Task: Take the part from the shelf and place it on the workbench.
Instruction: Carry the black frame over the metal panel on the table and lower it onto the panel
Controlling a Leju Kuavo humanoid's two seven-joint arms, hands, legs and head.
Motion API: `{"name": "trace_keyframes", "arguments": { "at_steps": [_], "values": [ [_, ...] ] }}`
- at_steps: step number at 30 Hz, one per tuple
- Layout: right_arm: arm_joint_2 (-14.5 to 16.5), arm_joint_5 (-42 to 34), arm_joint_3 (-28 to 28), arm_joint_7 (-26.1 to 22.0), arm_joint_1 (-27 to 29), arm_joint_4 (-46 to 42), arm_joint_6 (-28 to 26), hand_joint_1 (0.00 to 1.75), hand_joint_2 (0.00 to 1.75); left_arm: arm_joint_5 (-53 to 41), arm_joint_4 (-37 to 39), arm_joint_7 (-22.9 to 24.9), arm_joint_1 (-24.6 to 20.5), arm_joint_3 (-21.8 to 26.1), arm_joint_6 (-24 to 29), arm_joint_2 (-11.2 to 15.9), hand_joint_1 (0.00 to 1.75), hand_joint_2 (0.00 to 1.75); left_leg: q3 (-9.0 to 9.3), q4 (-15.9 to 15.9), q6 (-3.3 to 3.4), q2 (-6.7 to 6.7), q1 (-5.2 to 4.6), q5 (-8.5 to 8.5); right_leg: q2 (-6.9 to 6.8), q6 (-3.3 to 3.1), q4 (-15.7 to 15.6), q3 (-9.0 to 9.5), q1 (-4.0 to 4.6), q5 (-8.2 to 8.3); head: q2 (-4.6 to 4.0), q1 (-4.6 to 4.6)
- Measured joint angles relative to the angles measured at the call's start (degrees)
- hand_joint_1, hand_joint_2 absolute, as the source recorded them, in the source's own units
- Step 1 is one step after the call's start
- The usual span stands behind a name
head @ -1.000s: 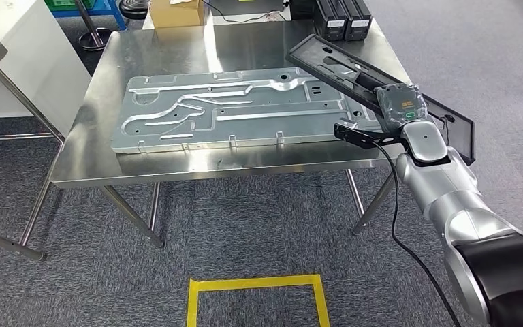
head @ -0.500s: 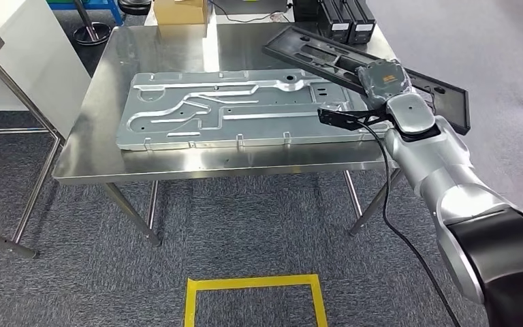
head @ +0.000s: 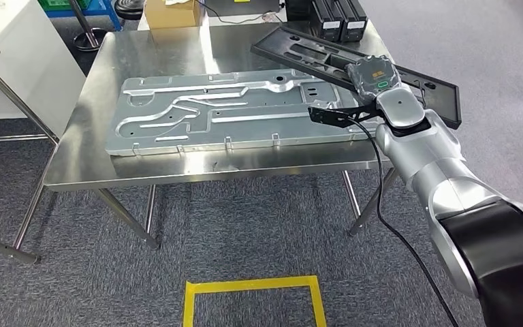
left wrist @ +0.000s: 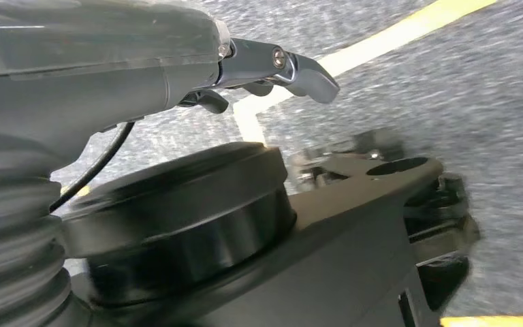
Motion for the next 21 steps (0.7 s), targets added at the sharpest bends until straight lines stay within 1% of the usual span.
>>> {"name": "trace_keyframes", "arguments": {
  "at_steps": [1,2,3,4,5,6,7,8,9,11,12,13,14,15,16,17,18,19,20,21],
  "values": [
    [0.0,0.0,0.0,0.0,0.1,0.1,0.0,1.75,1.75,-0.1,0.0,-0.1,-0.1,0.0,-0.1,0.0,0.0,1.75,-1.56,2.7,-0.04,0.01,0.05,-0.37,0.01,0.01,0.0,0.43,0.05,-0.36,0.0,0.01],
    [0.0,-0.1,0.0,-0.1,0.3,0.2,0.0,1.75,1.75,-0.1,0.0,-0.1,-0.2,0.0,-0.1,0.0,0.0,1.75,-2.24,3.4,-0.02,0.01,0.08,0.28,0.03,0.06,0.1,0.96,0.08,-0.76,0.0,0.01],
    [0.0,-0.1,0.0,-0.1,0.4,0.2,0.0,1.75,1.75,-0.2,0.0,-0.1,-0.3,0.0,-0.1,0.0,0.0,1.75,-1.81,2.0,0.06,0.01,0.1,1.97,0.06,0.18,0.1,1.6,0.09,-1.19,0.0,0.01],
    [0.0,-0.2,0.0,-0.1,0.4,0.3,0.0,1.75,1.75,-0.3,0.0,0.0,-0.2,0.0,-0.2,0.0,0.0,1.75,-0.52,-1.3,0.2,0.02,0.11,4.35,0.09,0.32,0.1,2.33,0.08,-1.66,0.0,0.01],
    [0.0,-0.2,0.0,-0.1,0.4,0.3,0.0,1.75,1.75,-0.4,0.0,0.0,-0.1,0.0,-0.2,0.0,0.0,1.75,1.1,-4.9,0.42,0.0,0.07,6.33,0.13,0.54,0.1,3.01,0.12,-2.12,0.0,0.03],
    [0.0,-0.2,0.0,-0.1,0.4,0.3,0.0,1.75,1.75,-0.4,0.0,0.1,0.0,0.0,-0.1,0.0,0.0,1.75,2.63,-8.2,0.66,-0.02,-0.04,7.64,0.22,0.8,0.2,3.48,0.18,-2.47,0.0,0.02],
    [0.0,-0.3,0.0,-0.1,0.3,0.3,0.0,1.75,1.75,-0.4,0.0,0.2,0.1,0.0,-0.1,0.0,0.0,1.75,3.75,-10.5,0.94,-0.02,-0.14,7.97,0.29,1.08,0.2,3.68,0.27,-2.7,0.0,-0.02],
    [0.0,-0.3,0.0,-0.1,0.3,0.3,0.0,1.75,1.75,-0.5,0.0,0.3,0.2,0.0,0.0,0.0,0.0,1.75,4.32,-11.6,1.21,-0.04,-0.26,7.58,0.37,1.35,0.1,3.7,0.32,-2.79,0.01,-0.01],
    [0.0,-0.3,0.0,0.0,0.2,0.3,0.1,1.75,1.75,-0.5,0.0,0.4,0.2,0.0,0.1,0.0,0.0,1.75,4.59,-12.1,1.45,-0.05,-0.35,7.21,0.4,1.62,0.0,3.65,0.31,-2.83,0.01,-0.06],
    [0.1,-0.3,0.1,0.0,0.3,0.2,0.1,1.75,1.75,-0.5,0.0,0.7,0.1,0.0,0.2,0.0,0.0,1.75,5.1,-12.8,1.96,-0.08,-0.2,6.83,0.3,2.23,0.2,3.57,0.22,-3.33,0.01,-0.03],
    [0.1,-0.3,0.1,0.0,0.3,0.2,0.1,1.75,1.75,-0.5,0.0,0.8,0.1,0.0,0.2,0.0,0.0,1.75,5.45,-13.2,2.25,-0.08,-0.1,6.69,0.22,2.53,1.5,2.95,0.19,-4.04,0.01,-0.04],
    [0.1,-0.4,0.1,0.0,0.2,0.1,0.2,1.75,1.75,-0.5,0.0,0.9,0.0,0.0,0.2,0.0,0.0,1.75,5.83,-13.5,2.53,-0.07,0.03,6.55,0.15,2.79,4.0,1.6,0.18,-5.16,0.01,-0.01],
    [0.0,-0.4,0.1,0.0,0.2,0.1,0.2,1.75,1.75,-0.5,0.0,0.9,0.0,0.0,0.2,0.0,0.0,1.75,6.1,-13.6,2.78,-0.06,0.05,6.34,0.09,2.96,7.7,-0.45,0.15,-6.46,0.0,0.02],
    [-0.1,-0.5,0.1,0.0,0.2,0.2,0.2,1.75,1.75,-0.5,0.0,1.0,0.0,0.0,0.2,0.0,0.0,1.75,6.33,-13.6,2.98,-0.09,0.05,6.09,0.08,3.08,11.8,-3.11,0.14,-7.68,0.0,0.01],
    [-0.1,-0.5,0.2,0.0,0.4,0.2,0.3,1.75,1.75,-0.5,0.0,1.0,0.1,0.0,0.2,0.0,0.0,1.75,6.55,-13.6,3.09,-0.15,0.05,5.84,0.08,3.16,15.1,-5.49,0.13,-8.29,0.0,0.01],
    [-0.2,-0.6,0.2,0.0,0.6,0.3,0.4,1.75,1.75,-0.5,0.0,1.1,0.2,0.0,0.2,0.0,0.0,1.75,6.88,-13.6,3.11,-0.24,0.04,5.52,0.08,3.17,16.6,-7.14,0.13,-7.62,0.0,0.01],
    [-0.3,-0.6,0.2,-0.1,0.8,0.3,0.4,1.75,1.75,-0.5,0.0,1.1,0.2,0.0,0.2,0.0,0.0,1.75,7.32,-13.6,3.08,-0.33,0.02,5.15,0.08,3.1,15.8,-7.71,0.13,-5.7,0.0,0.01],
    [-0.3,-0.6,0.2,-0.1,0.9,0.3,0.5,1.75,1.75,-0.5,0.0,1.1,0.2,0.0,0.2,0.0,0.0,1.75,7.86,-13.5,3.0,-0.39,-0.01,4.74,0.07,2.94,12.8,-7.08,0.14,-2.82,0.0,0.01],
    [-0.3,-0.6,0.2,-0.2,0.9,0.3,0.5,1.75,1.75,-0.5,0.0,1.1,0.3,0.0,0.2,0.0,0.0,1.75,8.37,-13.5,2.88,-0.42,-0.04,4.28,0.03,2.68,8.5,-5.84,0.19,0.32,0.0,0.02],
    [-0.4,-0.6,0.3,-0.3,0.8,0.3,0.5,1.75,1.75,-0.5,0.0,1.0,0.2,0.0,0.2,0.0,0.0,1.75,8.77,-13.5,2.7,-0.43,-0.16,3.88,0.02,2.38,4.9,-4.53,0.38,2.49,0.0,-0.04]
  ]
}}
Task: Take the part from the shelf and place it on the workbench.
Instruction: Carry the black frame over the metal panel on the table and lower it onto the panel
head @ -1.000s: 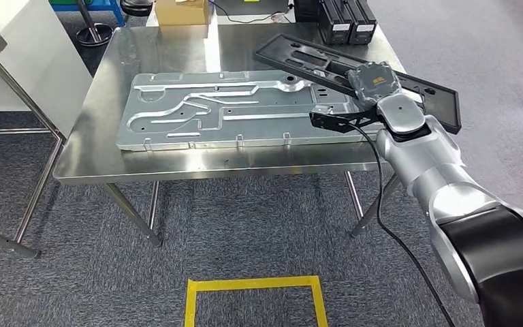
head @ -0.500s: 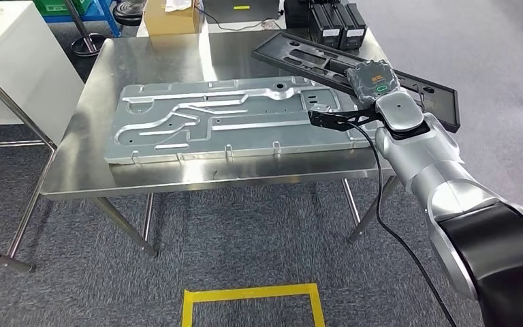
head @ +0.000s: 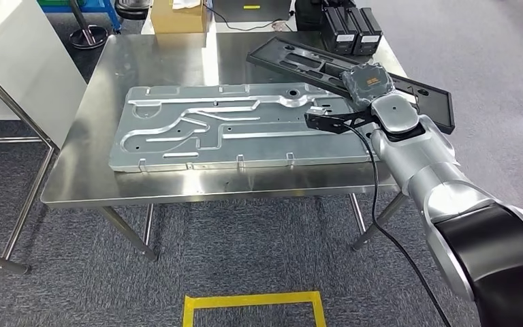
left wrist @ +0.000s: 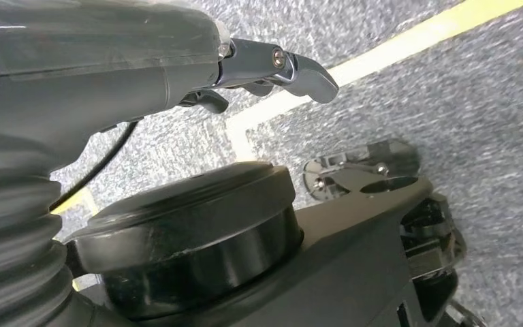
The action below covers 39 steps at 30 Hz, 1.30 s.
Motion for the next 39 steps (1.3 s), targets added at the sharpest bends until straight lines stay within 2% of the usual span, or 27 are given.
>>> {"name": "trace_keyframes", "arguments": {
  "at_steps": [1,2,3,6,8,10,11,12,13,14,15,16,18,21,22,23,25,26,27,28,29,31,32,33,36,37,39],
  "values": [
    [0.0,0.0,0.0,-0.1,-0.1,0.0,0.1,1.75,1.75,0.0,0.0,0.0,0.0,0.0,0.0,0.0,0.0,1.75,0.17,0.0,-0.22,0.0,-0.09,-0.29,-0.02,-0.34,-2.8,1.08,0.17,1.04,0.01,-0.04],
    [0.0,0.0,0.0,-0.3,-0.2,0.0,0.1,1.75,1.75,0.0,0.0,0.0,0.0,0.0,0.0,0.0,0.0,1.75,0.17,0.0,-0.45,0.02,-0.16,-0.48,-0.01,-0.64,-4.3,1.64,0.36,1.13,0.01,-0.13],
    [0.0,0.0,0.0,-0.5,-0.3,0.0,0.2,1.75,1.75,0.0,0.0,-0.1,-0.1,0.0,0.0,-0.1,0.0,1.75,0.15,0.0,-0.68,0.04,-0.23,-0.59,0.04,-0.89,-4.7,1.84,0.5,0.68,0.01,-0.2],
    [0.1,0.0,0.1,-1.1,-0.1,0.0,0.5,1.75,1.75,0.0,0.0,-0.3,0.0,0.0,0.0,0.0,0.0,1.75,-0.11,1.1,-1.53,0.15,-0.37,-1.77,0.08,-1.62,-5.4,2.49,-0.02,0.12,0.01,-0.28],
    [0.3,0.0,0.2,-1.4,0.0,-0.1,0.7,1.75,1.75,0.1,0.0,-0.5,0.0,0.0,0.0,0.0,0.0,1.75,-2.7,6.7,-2.04,0.22,-0.2,-4.57,0.0,-2.11,-5.6,3.04,-0.24,-0.15,0.01,-0.33],
    [0.6,0.0,0.3,-1.6,0.4,0.0,0.9,1.75,1.75,0.1,0.0,-0.7,-0.2,0.0,0.0,0.0,0.0,1.75,-7.0,14.6,-2.32,0.24,0.02,-7.3,0.0,-2.38,-5.5,3.34,-0.2,-0.42,0.01,-0.37],
    [0.8,0.0,0.5,-1.6,0.7,0.0,0.9,1.75,1.75,0.2,0.0,-0.8,-0.3,0.0,0.0,0.0,0.0,1.75,-8.46,16.8,-2.4,0.24,0.08,-7.4,0.03,-2.4,-5.5,3.52,-0.19,-0.57,0.01,-0.38],
    [1.0,0.0,0.6,-1.7,1.1,0.0,1.0,1.75,1.75,0.2,0.0,-0.8,-0.4,0.0,0.0,0.0,0.0,1.75,-8.88,16.8,-2.42,0.24,0.12,-6.38,0.06,-2.37,-5.5,3.75,-0.18,-0.74,0.0,-0.38],
    [1.2,0.0,0.7,-1.7,1.4,0.0,0.9,1.75,1.75,0.2,0.0,-0.8,-0.4,0.0,0.0,0.0,0.0,1.75,-8.16,14.4,-2.38,0.25,0.15,-4.29,0.11,-2.27,-5.4,4.04,-0.19,-0.95,0.0,-0.38],
    [1.4,0.0,0.7,-1.7,1.7,0.0,0.9,1.75,1.75,0.2,0.0,-0.7,-0.4,0.0,0.0,0.0,0.0,1.75,-6.64,10.5,-2.28,0.26,0.18,-1.71,0.16,-2.11,-5.3,4.33,-0.2,-1.18,0.0,-0.37],
    [1.6,0.0,0.8,-1.6,1.8,0.0,0.9,1.75,1.75,0.2,0.0,-0.7,-0.3,0.0,0.0,0.0,0.0,1.75,-5.02,6.6,-2.11,0.27,0.17,0.21,0.2,-1.91,-5.2,4.5,-0.13,-1.4,0.0,-0.37],
    [1.8,0.0,0.9,-1.6,1.9,0.0,0.8,1.75,1.75,0.3,0.0,-0.6,-0.2,0.0,-0.1,0.0,0.0,1.75,-3.7,3.3,-1.88,0.27,0.12,1.39,0.25,-1.65,-5.0,4.51,-0.04,-1.61,0.0,-0.35],
    [2.1,0.0,1.1,-1.7,2.1,0.0,0.8,1.75,1.75,0.3,0.0,-0.5,-0.1,0.0,-0.2,0.0,0.0,1.75,-2.68,0.6,-1.15,0.21,-0.04,1.2,0.29,-0.84,-4.8,4.37,0.09,-1.63,0.01,-0.31],
    [2.7,0.0,1.3,-1.7,2.7,0.0,0.8,1.75,1.75,0.3,0.0,-0.5,0.0,0.0,-0.3,0.0,0.0,1.75,-1.46,-0.5,0.24,0.0,-0.07,0.51,0.17,0.25,-3.4,4.17,-0.13,-1.4,0.01,-0.21],
    [3.0,-0.1,1.3,-1.7,2.7,-0.1,0.8,1.75,1.75,0.2,0.0,-0.5,0.0,0.0,-0.3,0.0,0.0,1.75,-0.92,-0.5,0.55,-0.01,-0.07,0.36,0.11,0.44,-1.9,3.5,-0.22,-2.07,0.01,-0.16],
    [3.3,-0.1,1.4,-1.8,2.8,-0.1,0.9,1.75,1.75,0.2,0.0,-0.5,0.0,0.0,-0.3,0.0,0.0,1.75,-0.42,-0.6,0.78,0.03,-0.08,0.23,0.04,0.65,0.6,2.06,-0.27,-3.16,0.01,-0.12],
    [3.8,-0.1,1.5,-1.8,3.1,0.0,1.1,1.75,1.75,0.3,0.0,-0.5,0.0,0.0,-0.2,0.0,0.0,1.75,0.49,-0.5,0.9,0.11,-0.12,-0.11,0.01,0.92,7.3,-2.12,-0.28,-5.55,0.0,-0.07],
    [4.0,-0.1,1.6,-1.8,3.4,0.1,1.2,1.75,1.75,0.4,0.0,-0.6,0.1,0.0,-0.1,0.0,0.0,1.75,0.98,-0.4,0.88,0.09,-0.13,-0.32,0.0,0.98,9.8,-4.06,-0.28,-6.39,0.0,-0.05],
    [4.1,-0.1,1.6,-1.9,3.7,0.1,1.2,1.75,1.75,0.5,0.0,-0.7,0.2,0.0,0.0,0.0,0.0,1.75,1.52,-0.4,0.82,0.0,-0.14,-0.61,-0.01,0.88,10.3,-5.12,-0.27,-6.52,0.0,-0.04],
    [4.2,-0.2,1.7,-1.9,4.0,0.1,1.2,1.75,1.75,0.6,0.0,-0.8,0.2,0.0,0.0,0.0,0.0,1.75,2.09,-0.3,0.71,-0.11,-0.16,-0.95,-0.02,0.66,8.9,-5.3,-0.23,-5.94,0.0,-0.04],
    [4.4,-0.2,1.7,-2.0,4.2,0.1,1.2,1.75,1.75,0.7,0.0,-0.9,0.3,0.0,0.1,0.0,0.0,1.75,2.75,-0.3,0.58,-0.22,-0.2,-1.51,-0.02,0.33,5.7,-4.61,-0.15,-4.12,0.0,-0.04],
    [4.6,-0.2,1.7,-2.3,4.3,0.2,1.3,1.75,1.75,0.8,0.0,-1.4,0.3,0.0,0.1,0.0,0.0,1.75,3.72,-0.3,0.16,-0.36,-0.3,-2.68,0.02,-0.49,-1.9,-2.59,0.26,1.49,0.0,-0.11],
    [4.7,-0.2,1.7,-2.4,4.3,0.2,1.3,1.75,1.75,0.8,0.1,-1.6,0.2,0.0,0.1,-0.1,0.0,1.75,3.98,-0.3,-0.15,-0.4,-0.36,-3.19,0.07,-0.88,-4.4,-1.91,0.54,3.69,0.01,-0.18],
    [4.8,-0.2,1.7,-2.5,4.4,0.2,1.3,1.75,1.75,0.8,0.1,-1.8,0.1,0.1,0.0,-0.2,0.0,1.75,4.15,-0.3,-0.46,-0.45,-0.38,-3.51,0.14,-1.26,-5.6,-1.67,0.75,4.74,0.01,-0.2],
    [5.0,-0.3,1.8,-2.6,4.7,0.3,1.3,1.75,1.75,0.7,0.1,-2.7,0.1,0.1,-0.3,-0.2,0.0,1.75,4.17,0.8,-1.27,-0.45,-0.46,-3.71,0.21,-2.3,-5.9,-0.84,0.68,4.07,0.01,-0.13],
    [5.1,-0.3,1.8,-2.6,4.7,0.2,1.2,1.75,1.75,0.7,0.1,-2.9,0.1,0.1,-0.4,-0.2,0.0,1.75,3.38,2.4,-1.53,-0.31,-0.46,-4.03,0.19,-2.65,-6.0,-0.35,0.57,3.8,0.02,-0.18],
    [5.1,-0.4,1.9,-2.7,4.9,0.2,1.2,1.75,1.75,0.5,0.1,-3.1,0.1,0.1,-0.5,-0.2,0.0,1.75,-0.1,8.7,-2.05,-0.02,-0.24,-6.29,0.22,-3.21,-6.2,0.39,0.46,3.2,0.01,-0.25]
  ]
}}
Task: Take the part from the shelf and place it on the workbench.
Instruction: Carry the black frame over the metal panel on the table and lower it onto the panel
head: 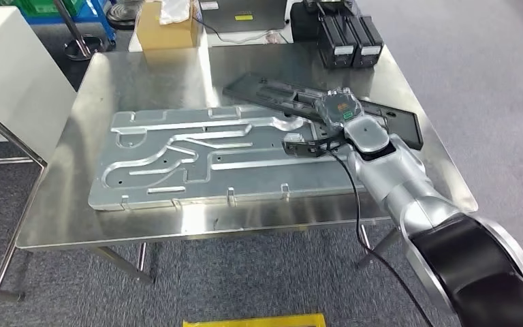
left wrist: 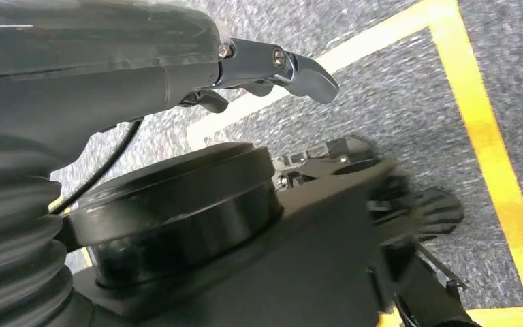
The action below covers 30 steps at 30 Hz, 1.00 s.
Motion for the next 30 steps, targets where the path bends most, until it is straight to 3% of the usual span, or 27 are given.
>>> {"name": "trace_keyframes", "arguments": {
  "at_steps": [2,3,4,6,8,13,14,16,18,19,20,22,24,26,28,30],
  "values": [
    [0.1,0.0,0.1,-0.2,0.5,0.0,0.0,1.75,1.75,-0.2,0.0,-0.1,0.0,0.0,-0.1,0.0,0.0,1.75,-4.46,6.4,-0.48,0.11,0.24,-2.99,0.07,-0.17,0.1,0.39,0.0,-0.57,-0.01,-0.04],
    [0.1,0.0,0.2,-0.2,1.0,0.0,0.0,1.75,1.75,-0.2,0.0,-0.2,0.0,0.0,-0.1,0.0,0.0,1.75,-5.83,7.5,-0.63,0.12,0.33,-3.28,0.11,-0.12,0.2,0.57,-0.01,-0.84,-0.01,-0.04],
    [0.1,0.0,0.2,-0.3,1.4,0.0,0.0,1.75,1.75,-0.2,0.0,-0.3,0.0,0.0,-0.1,0.0,0.0,1.75,-6.19,6.6,-0.73,0.15,0.43,-2.19,0.13,-0.02,0.4,0.77,-0.03,-1.11,-0.01,-0.03],
    [0.1,-0.1,0.3,-0.5,2.1,0.0,0.0,1.75,1.75,-0.2,0.0,-0.4,0.0,0.0,-0.1,0.0,0.0,1.75,-4.32,-0.3,-0.71,0.21,0.61,2.86,0.16,0.29,0.9,1.12,-0.08,-1.68,-0.01,-0.03],
    [0.1,-0.2,0.5,-1.2,2.3,0.0,0.0,1.75,1.75,-0.2,0.0,-0.5,-0.1,0.0,-0.1,0.1,0.0,1.75,-2.36,-6.4,-0.24,0.25,0.46,5.57,0.19,0.77,1.3,1.13,-0.07,-2.0,0.0,-0.03],
    [1.4,-0.8,0.8,-2.8,3.6,0.0,0.2,1.75,1.75,-0.3,0.0,-1.1,0.0,0.0,-0.1,0.1,0.0,1.75,-1.58,-8.3,1.66,0.34,0.41,7.27,0.18,2.45,2.4,0.7,-0.09,-2.79,0.0,0.07],
    [1.7,-0.9,0.9,-3.0,3.8,0.0,0.4,1.75,1.75,-0.2,0.0,-1.3,-0.1,0.0,-0.1,0.0,0.0,1.75,-1.49,-8.5,1.93,0.4,0.52,7.56,0.13,2.72,4.1,-0.07,-0.13,-4.0,0.0,0.11],
    [2.5,-1.0,1.1,-3.4,4.1,0.0,0.9,1.75,1.75,0.0,0.0,-1.6,-0.2,0.0,0.0,0.0,0.0,1.75,-1.46,-8.7,2.17,0.45,0.56,7.71,0.02,3.14,11.0,-3.11,-0.31,-7.75,0.0,0.22],
    [3.2,-1.1,1.4,-3.6,4.9,0.1,1.3,0.87,0.87,0.3,0.0,-1.8,-0.2,0.0,0.0,0.0,0.0,1.75,-1.45,-8.7,2.23,0.37,0.56,7.64,0.01,3.39,17.3,-5.99,-0.5,-10.06,-0.01,0.22],
    [3.5,-1.1,1.6,-3.7,5.2,0.1,1.5,0.44,0.44,0.5,0.0,-2.0,-0.1,0.0,0.0,0.0,0.0,1.75,-1.43,-8.6,2.23,0.29,0.56,7.59,-0.01,3.42,17.8,-6.2,-0.59,-9.74,-0.01,0.22],
    [3.9,-1.2,1.7,-3.8,5.4,0.1,1.6,0.0,0.0,0.7,0.0,-2.0,-0.1,0.0,0.0,0.0,0.0,1.75,-1.38,-8.6,2.16,0.21,0.56,7.51,-0.03,3.37,15.9,-5.22,-0.65,-8.4,-0.01,0.22],
    [4.5,-1.6,1.9,-3.9,5.6,0.2,1.6,0.0,0.0,1.1,0.0,-2.1,-0.1,0.2,0.1,0.0,0.0,1.75,-1.2,-8.5,1.81,0.11,0.52,7.24,-0.11,2.97,8.0,-1.05,-0.59,-4.99,-0.01,0.22],
    [5.0,-2.0,2.0,-4.1,5.6,0.2,1.6,0.0,0.0,1.7,0.0,-2.0,-0.2,0.5,0.3,0.0,0.0,1.75,-1.07,-8.4,1.27,0.13,0.35,6.9,-0.12,2.42,2.5,1.87,-0.25,-3.52,0.0,0.2],
    [5.5,-2.2,2.1,-4.2,5.7,0.2,1.6,0.0,0.0,2.0,0.0,-1.8,-0.2,1.0,0.5,0.0,0.0,1.75,-0.97,-8.5,0.71,0.2,0.25,6.71,-0.03,1.91,1.6,2.25,0.04,-3.67,0.01,0.17],
    [5.7,-2.2,2.2,-4.2,5.8,0.2,1.6,0.0,0.0,2.2,0.0,-1.7,-0.2,1.2,0.5,0.0,0.0,1.75,-0.99,-8.1,0.13,0.25,0.22,6.15,-0.03,1.3,1.3,2.57,-0.25,-3.65,0.0,0.16],
    [6.0,-2.3,2.2,-4.2,5.7,0.2,1.6,0.0,0.0,2.2,0.0,-1.6,-0.2,1.4,0.5,0.0,0.0,1.75,-2.65,-4.2,-0.35,0.28,0.25,3.7,-0.1,0.64,0.8,3.01,-0.56,-3.6,-0.01,0.05]
  ]
}}
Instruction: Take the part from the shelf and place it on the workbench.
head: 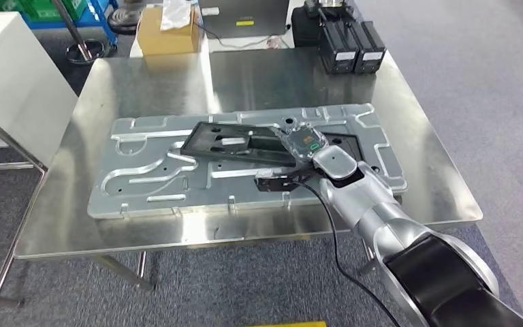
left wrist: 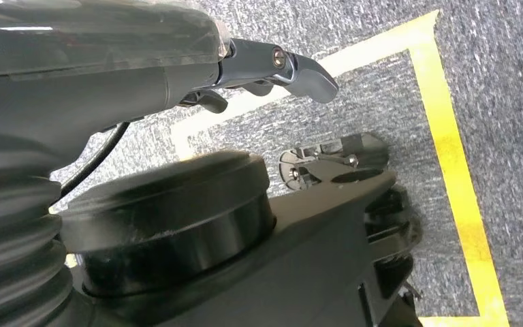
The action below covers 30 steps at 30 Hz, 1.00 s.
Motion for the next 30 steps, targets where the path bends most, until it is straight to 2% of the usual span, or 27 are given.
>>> {"name": "trace_keyframes", "arguments": {
  "at_steps": [1,2,3,4,5,7,8,9,10,12,14,15,17,18,19,20,21,22,24,25,28,30],
  "values": [
    [0.2,0.0,0.0,0.0,0.0,0.0,0.0,0.0,0.0,0.0,0.0,0.0,0.0,0.1,0.0,0.0,0.0,1.75,-1.74,3.8,-0.17,0.01,0.09,-1.86,-0.02,-0.23,-0.1,0.09,0.04,-0.07,0.0,-0.04],
    [0.3,0.0,0.1,0.0,0.1,0.0,0.0,0.0,0.0,0.0,0.0,0.0,0.0,0.1,0.0,0.0,0.0,1.31,-3.8,7.9,-0.31,0.0,0.14,-3.57,-0.02,-0.36,0.0,0.12,0.07,-0.13,0.0,-0.09],
    [0.4,-0.1,0.1,0.0,0.2,0.0,0.0,0.0,0.0,0.0,0.0,0.1,0.0,0.2,0.0,0.0,0.0,0.87,-5.52,11.1,-0.42,0.01,0.2,-4.51,-0.02,-0.39,0.0,0.16,0.11,-0.19,0.0,-0.09],
    [0.4,-0.2,0.2,0.0,0.3,0.0,0.0,0.0,0.0,0.0,0.0,0.3,0.0,0.2,0.0,0.0,0.0,0.44,-6.41,12.4,-0.5,0.01,0.25,-4.39,0.0,-0.39,0.0,0.19,0.12,-0.25,0.0,-0.09],
    [0.5,-0.4,0.3,-0.1,0.3,0.0,0.0,0.0,0.0,0.0,0.0,0.6,0.0,0.2,0.0,0.0,0.0,0.0,-6.15,11.4,-0.51,0.01,0.3,-3.1,0.03,-0.32,0.1,0.26,0.12,-0.32,0.0,-0.1],
    [0.6,-0.9,0.3,-0.1,0.3,0.0,0.0,0.0,0.0,0.1,0.0,1.2,0.0,0.3,0.3,0.0,0.0,0.0,-2.99,4.0,-0.33,0.04,0.41,1.22,0.12,-0.03,0.3,0.41,0.11,-0.58,0.0,-0.1],
    [0.6,-1.2,0.3,-0.1,0.2,0.0,0.0,0.0,0.0,0.2,0.0,1.3,0.0,0.4,0.5,0.1,0.0,0.0,-1.26,0.2,-0.14,0.04,0.39,2.75,0.19,0.21,0.6,0.37,0.21,-0.76,0.0,-0.1],
    [0.7,-1.4,0.3,-0.1,0.2,0.0,0.0,0.0,0.0,0.3,0.0,1.3,0.0,0.5,0.7,0.0,0.0,0.0,-0.1,-2.3,0.1,0.03,0.34,3.61,0.22,0.49,0.8,0.28,0.3,-0.87,0.0,-0.05],
    [0.7,-1.7,0.3,0.0,0.1,0.0,-0.1,0.0,0.0,0.3,0.0,1.2,0.0,0.6,0.8,0.0,0.0,0.0,0.36,-3.4,0.37,0.0,0.28,3.74,0.24,0.78,0.9,0.17,0.4,-0.91,0.0,-0.03],
    [0.7,-2.7,0.3,0.1,-0.1,0.0,-0.2,0.0,0.0,0.4,0.0,0.9,0.0,0.8,1.2,0.0,0.0,0.0,0.41,-3.7,1.03,-0.06,0.19,3.82,0.25,1.42,0.9,0.08,0.41,-0.85,0.0,0.01],
    [0.6,-4.2,0.3,0.1,-0.6,0.0,-0.5,0.0,0.0,0.5,0.0,0.4,0.0,1.0,1.7,0.0,0.0,0.0,0.51,-4.0,1.74,-0.03,0.28,4.14,0.2,2.07,2.2,-0.44,0.23,-1.84,0.0,0.05],
    [0.6,-5.1,0.2,0.0,-1.0,0.0,-0.6,0.0,0.0,0.5,0.0,0.2,-0.1,1.1,1.9,-0.1,0.0,0.0,0.55,-4.2,2.03,0.02,0.38,4.28,0.17,2.35,4.3,-1.42,0.15,-3.19,0.0,0.09],
    [0.5,-8.1,-0.4,-0.6,-1.6,0.0,-0.7,0.0,0.0,0.6,0.0,-0.3,-0.1,1.2,2.3,-0.1,0.0,0.0,0.54,-4.2,2.31,0.1,0.36,4.33,0.1,2.76,11.6,-4.82,0.03,-6.71,0.0,0.17],
    [0.5,-10.5,-1.1,-1.0,-1.7,0.0,-0.7,0.0,0.0,0.6,0.0,-0.6,-0.1,1.2,2.5,-0.2,0.0,0.0,0.53,-4.2,2.36,0.11,0.34,4.32,0.1,2.88,15.0,-6.51,0.0,-7.88,0.0,0.16],
    [0.4,-13.4,-2.3,-1.4,-1.9,-0.1,-1.0,0.0,0.0,0.6,0.0,-0.9,-0.1,1.3,2.7,-0.2,0.0,0.0,0.54,-4.1,2.4,0.09,0.33,4.28,0.1,2.92,16.8,-7.5,0.0,-8.08,0.0,0.16],
    [0.3,-16.4,-3.8,-1.7,-2.1,-0.3,-1.5,0.0,0.0,0.6,0.0,-1.2,-0.1,1.3,2.9,-0.2,0.0,0.0,0.54,-4.1,2.42,0.04,0.32,4.24,0.1,2.85,16.6,-7.49,0.01,-7.23,0.0,0.16],
    [0.1,-19.4,-5.7,-1.9,-2.7,-0.7,-2.5,0.0,0.0,0.6,0.0,-1.5,-0.2,1.3,3.1,-0.2,0.0,0.0,0.55,-4.0,2.42,-0.03,0.28,4.18,0.1,2.67,14.1,-6.4,0.03,-5.47,0.0,0.16],
    [-0.2,-21.9,-7.5,-2.1,-3.6,-1.3,-3.6,0.0,0.0,0.5,0.0,-1.7,-0.3,1.3,3.2,-0.3,0.0,0.0,0.56,-3.9,2.41,-0.1,0.23,4.11,0.09,2.35,10.2,-4.6,0.09,-3.33,0.0,0.16],
    [-1.0,-27.1,-11.7,-2.9,-6.3,-2.7,-6.1,0.0,0.0,0.5,0.0,-2.1,-0.6,1.3,3.5,-0.5,0.0,0.0,0.45,-3.7,2.19,-0.24,-0.09,3.99,0.01,1.68,3.2,-1.33,0.4,-0.73,0.0,0.13],
    [-1.3,-29.1,-13.5,-3.4,-7.5,-3.3,-7.0,0.0,0.0,0.4,0.0,-2.2,-0.8,1.3,3.6,-0.6,0.0,0.0,0.37,-3.7,2.03,-0.28,-0.18,3.96,-0.02,1.47,1.5,-0.56,0.57,-0.38,0.0,0.13],
    [-2.3,-38.0,-19.8,-5.7,-9.1,-7.2,-7.7,0.0,0.0,0.2,0.0,-2.1,-1.2,1.3,3.5,-0.7,0.0,0.0,0.46,-3.8,1.29,-0.28,-0.16,3.79,-0.05,0.98,0.5,-0.09,0.64,-0.42,0.01,0.14],
    [-2.6,-44.3,-23.5,-6.7,-9.0,-10.9,-6.1,0.0,0.0,0.0,0.0,-1.9,-1.5,1.3,3.4,-0.7,0.0,0.0,-0.23,-2.0,0.74,-0.18,-0.27,2.32,-0.08,0.48,-0.3,0.48,0.25,-0.14,0.01,0.04]
  ]
}}
